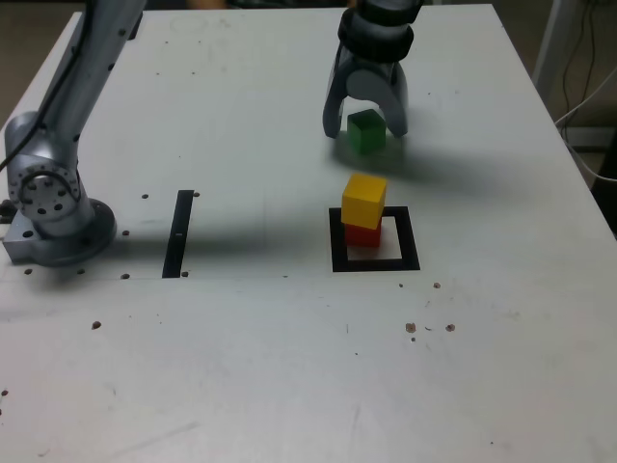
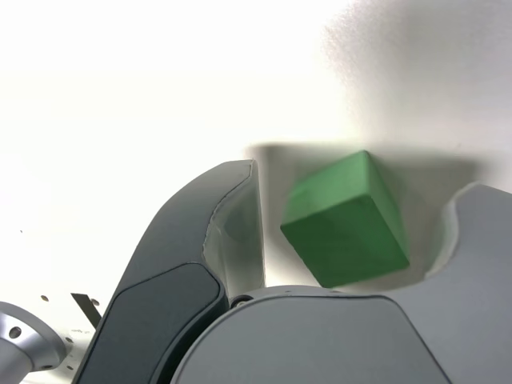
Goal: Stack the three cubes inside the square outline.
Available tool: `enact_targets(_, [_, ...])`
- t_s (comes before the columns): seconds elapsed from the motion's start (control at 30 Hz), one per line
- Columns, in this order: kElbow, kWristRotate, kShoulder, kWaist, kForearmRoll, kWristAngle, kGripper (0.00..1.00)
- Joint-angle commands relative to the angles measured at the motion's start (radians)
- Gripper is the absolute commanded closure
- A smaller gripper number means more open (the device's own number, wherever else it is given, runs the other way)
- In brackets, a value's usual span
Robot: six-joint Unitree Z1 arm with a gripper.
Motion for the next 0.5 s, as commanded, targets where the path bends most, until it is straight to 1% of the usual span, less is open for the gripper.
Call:
enact_targets(0.0, [0.003,0.002,0.009,0.003,-0.001,0.009,0.38])
enact_targets(0.07, [0.008,0.003,0.01,0.003,-0.002,0.013,0.42])
enact_targets(0.27, [0.009,0.005,0.006,0.002,-0.008,0.012,0.49])
enact_targets(0.47, [0.006,0.009,0.0,0.002,-0.01,0.0,0.64])
